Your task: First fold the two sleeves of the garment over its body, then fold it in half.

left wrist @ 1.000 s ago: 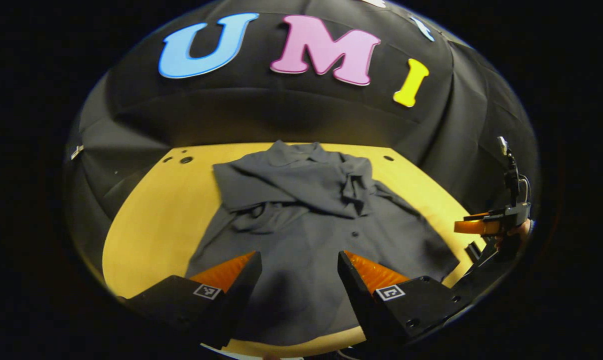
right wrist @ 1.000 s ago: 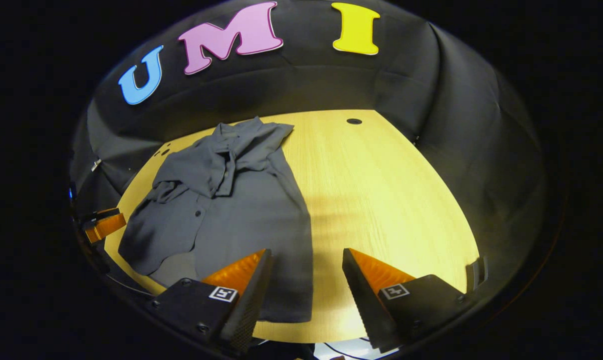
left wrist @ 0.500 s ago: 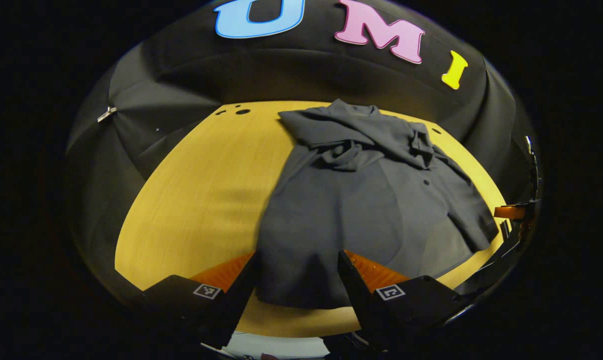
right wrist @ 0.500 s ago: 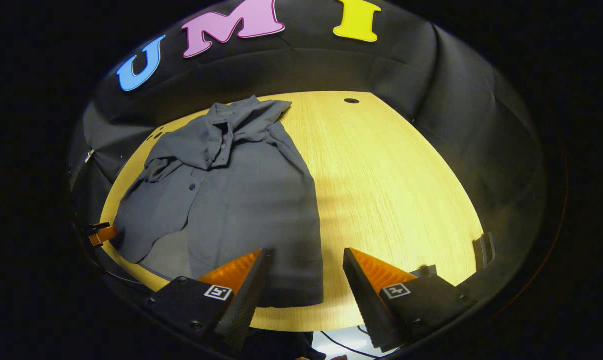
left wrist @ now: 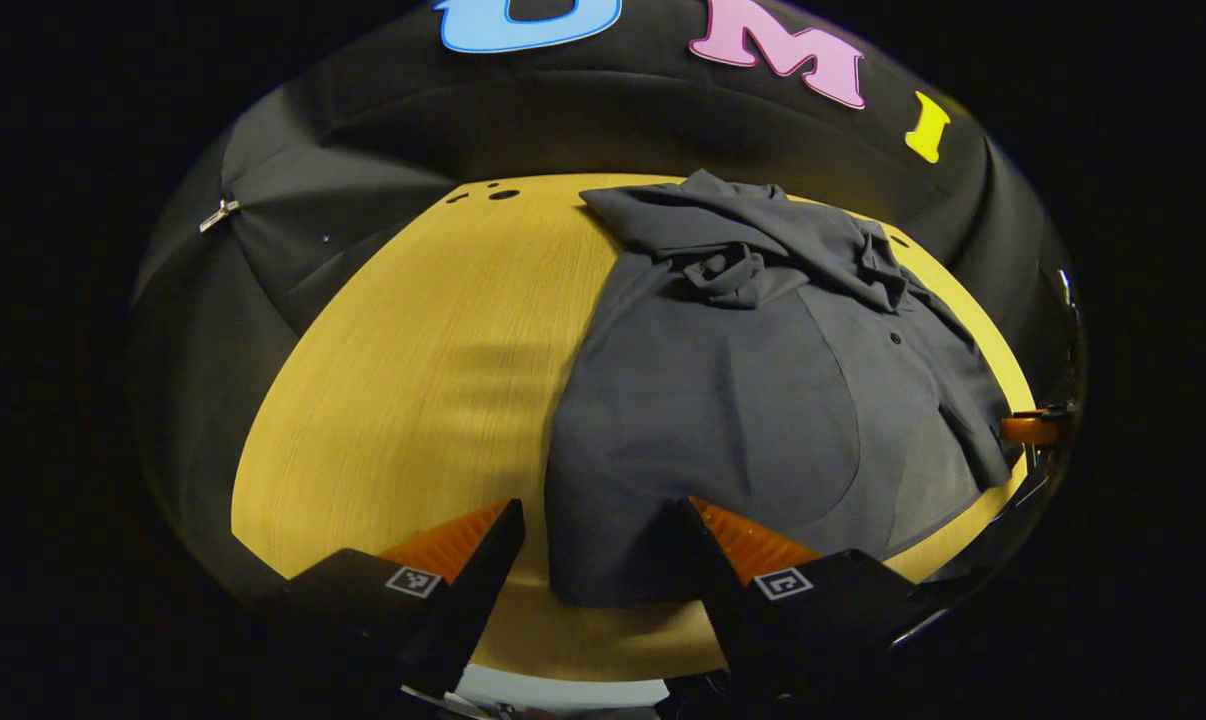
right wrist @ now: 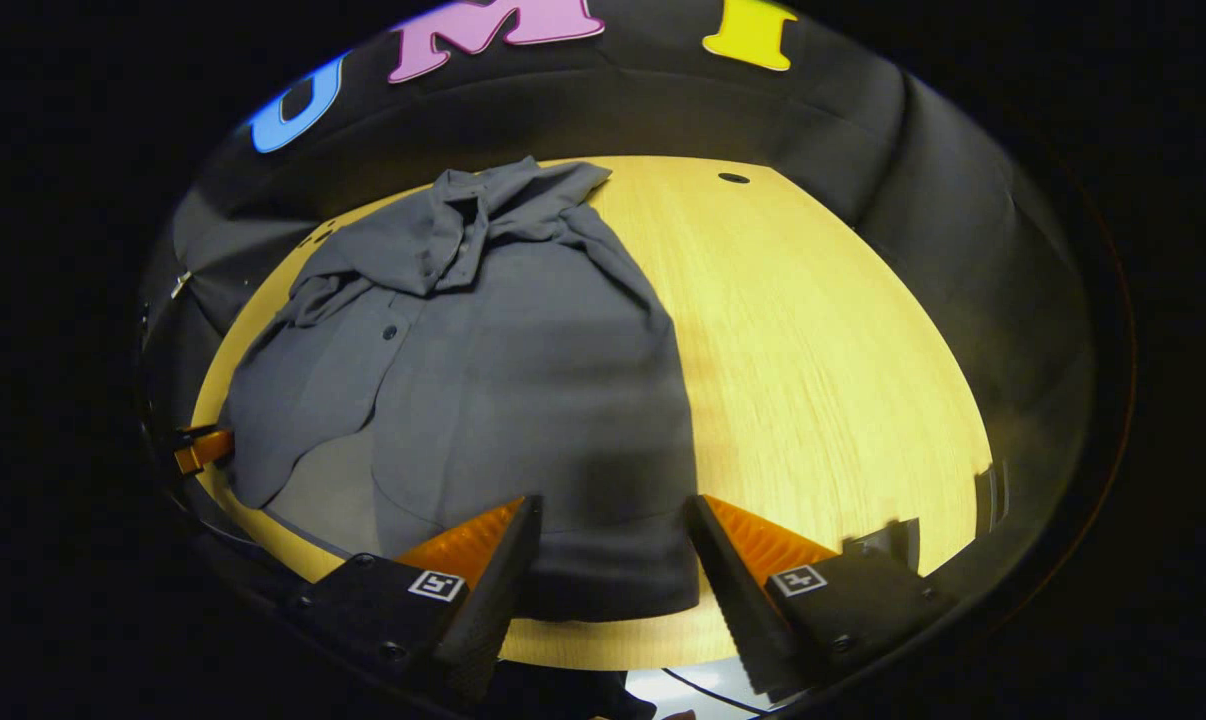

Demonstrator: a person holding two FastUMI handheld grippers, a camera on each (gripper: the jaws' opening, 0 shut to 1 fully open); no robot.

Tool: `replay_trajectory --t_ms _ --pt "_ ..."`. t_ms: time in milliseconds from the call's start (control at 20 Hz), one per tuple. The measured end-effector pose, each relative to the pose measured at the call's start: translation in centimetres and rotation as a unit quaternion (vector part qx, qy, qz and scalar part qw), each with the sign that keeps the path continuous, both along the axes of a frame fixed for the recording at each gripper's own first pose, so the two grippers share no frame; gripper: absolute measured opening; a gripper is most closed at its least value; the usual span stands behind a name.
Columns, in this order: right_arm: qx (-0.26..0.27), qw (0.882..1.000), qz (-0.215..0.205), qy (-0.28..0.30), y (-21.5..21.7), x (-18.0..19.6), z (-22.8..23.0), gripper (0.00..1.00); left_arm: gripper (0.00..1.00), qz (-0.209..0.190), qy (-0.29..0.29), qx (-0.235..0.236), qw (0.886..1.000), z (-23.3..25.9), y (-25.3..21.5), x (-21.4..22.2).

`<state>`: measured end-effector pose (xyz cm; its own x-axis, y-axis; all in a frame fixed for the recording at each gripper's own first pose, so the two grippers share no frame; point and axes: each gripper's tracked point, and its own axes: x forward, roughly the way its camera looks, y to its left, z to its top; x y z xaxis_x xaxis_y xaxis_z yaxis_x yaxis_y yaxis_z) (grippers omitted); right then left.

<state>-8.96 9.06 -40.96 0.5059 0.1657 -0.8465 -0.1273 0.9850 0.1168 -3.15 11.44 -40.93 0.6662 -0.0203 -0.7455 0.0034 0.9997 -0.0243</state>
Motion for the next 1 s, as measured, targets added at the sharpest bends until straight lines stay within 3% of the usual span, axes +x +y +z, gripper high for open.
replay_trajectory --t_ms 100,200,300,400,550,750,1000 --pt "0.005 1.000 -0.015 -0.011 0.0 0.5 -0.1 0.97 0.98 -0.020 -0.004 0.002 1.000 -0.2 -0.8 0.3" --pt "0.012 1.000 -0.010 -0.026 0.5 1.0 0.1 0.97 0.87 -0.076 -0.013 0.001 0.997 0.0 -2.5 0.3" --pt "0.033 0.998 0.053 -0.031 3.0 1.6 0.0 0.53 0.50 -0.104 -0.020 -0.010 0.994 0.0 -4.2 0.9" --pt "0.034 0.997 0.073 -0.017 3.9 2.1 0.0 0.10 0.13 -0.093 -0.006 -0.034 0.995 0.1 -4.6 2.0" --pt "0.047 0.997 0.067 0.006 4.2 2.2 0.3 0.05 0.06 -0.089 0.036 -0.080 0.992 0.3 -5.7 1.6" --pt "0.034 0.995 0.089 0.005 3.2 -0.1 0.4 0.05 0.06 -0.119 0.063 -0.062 0.989 0.4 -5.6 -0.9" --pt "0.053 0.995 0.076 0.022 2.8 -0.2 1.7 0.05 0.06 -0.106 0.088 -0.083 0.987 0.9 -6.1 -4.3"
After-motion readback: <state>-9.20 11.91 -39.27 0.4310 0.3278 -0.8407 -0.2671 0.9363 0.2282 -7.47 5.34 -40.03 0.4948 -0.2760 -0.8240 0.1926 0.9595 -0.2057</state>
